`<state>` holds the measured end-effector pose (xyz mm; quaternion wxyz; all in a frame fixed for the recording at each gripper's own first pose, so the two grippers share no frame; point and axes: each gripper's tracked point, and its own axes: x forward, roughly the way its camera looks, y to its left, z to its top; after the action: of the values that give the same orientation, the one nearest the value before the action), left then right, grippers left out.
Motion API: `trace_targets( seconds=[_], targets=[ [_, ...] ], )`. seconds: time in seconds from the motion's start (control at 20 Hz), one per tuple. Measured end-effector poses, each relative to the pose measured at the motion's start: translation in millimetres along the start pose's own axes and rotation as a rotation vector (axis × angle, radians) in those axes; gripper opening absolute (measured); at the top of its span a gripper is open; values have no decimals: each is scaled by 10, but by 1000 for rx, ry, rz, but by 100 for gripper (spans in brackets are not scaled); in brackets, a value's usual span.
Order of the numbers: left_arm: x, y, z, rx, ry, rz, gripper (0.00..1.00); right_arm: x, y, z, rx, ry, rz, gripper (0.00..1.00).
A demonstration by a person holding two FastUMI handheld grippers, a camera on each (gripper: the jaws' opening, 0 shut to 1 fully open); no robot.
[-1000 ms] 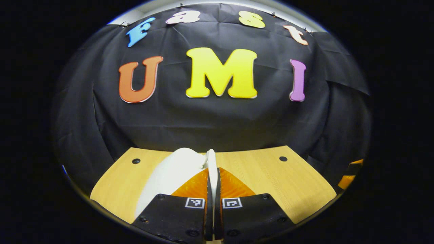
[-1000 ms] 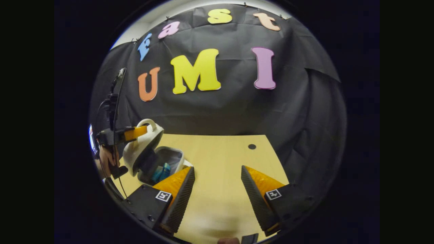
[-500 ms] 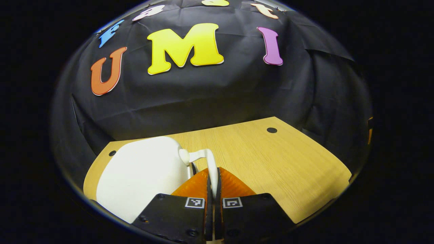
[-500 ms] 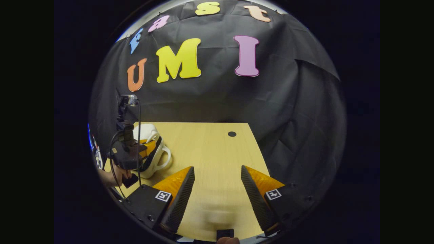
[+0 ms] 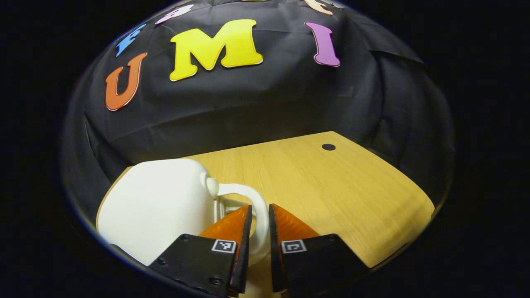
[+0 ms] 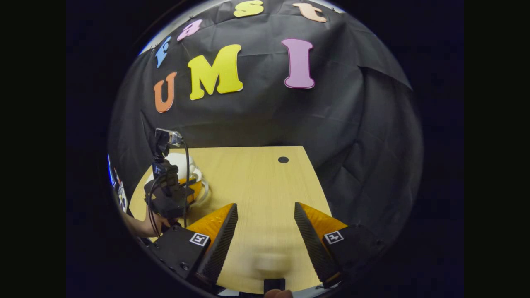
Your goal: First open the suitcase, pack the skin care products into it, and then close the suitcase.
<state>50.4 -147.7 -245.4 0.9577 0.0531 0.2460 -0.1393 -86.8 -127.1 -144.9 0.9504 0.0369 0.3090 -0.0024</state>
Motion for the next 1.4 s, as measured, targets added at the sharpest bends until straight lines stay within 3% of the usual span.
trace_targets(
  seconds=[0.1, 0.15, 0.6, 0.75, 0.9, 1.0, 1.4],
  targets=[
    [-89, -21, 125, -20, -20, -6, 72, -11, 24, 30, -9, -11, -3, 82],
    [-205, 44, 281, -24, -43, 26, 95, -41, 100, 146, -47, -50, 6, 82],
    [-1271, 806, 1837, -57, -348, 213, 96, 56, 893, 1364, -104, -377, 54, 79],
    [-1649, 969, 2179, -103, -438, 216, 96, -49, 1130, 1757, -103, -500, 41, 81],
    [-1879, 1151, 2340, -93, -479, 249, 100, -104, 1253, 1892, -83, -548, 17, 79],
    [-1974, 1220, 2399, -89, -500, 256, 96, -149, 1347, 1953, -56, -570, 4, 81],
    [-2135, 1255, 2383, -120, -493, 232, 96, -292, 1588, 2007, -52, -597, -6, 81]
  ],
)
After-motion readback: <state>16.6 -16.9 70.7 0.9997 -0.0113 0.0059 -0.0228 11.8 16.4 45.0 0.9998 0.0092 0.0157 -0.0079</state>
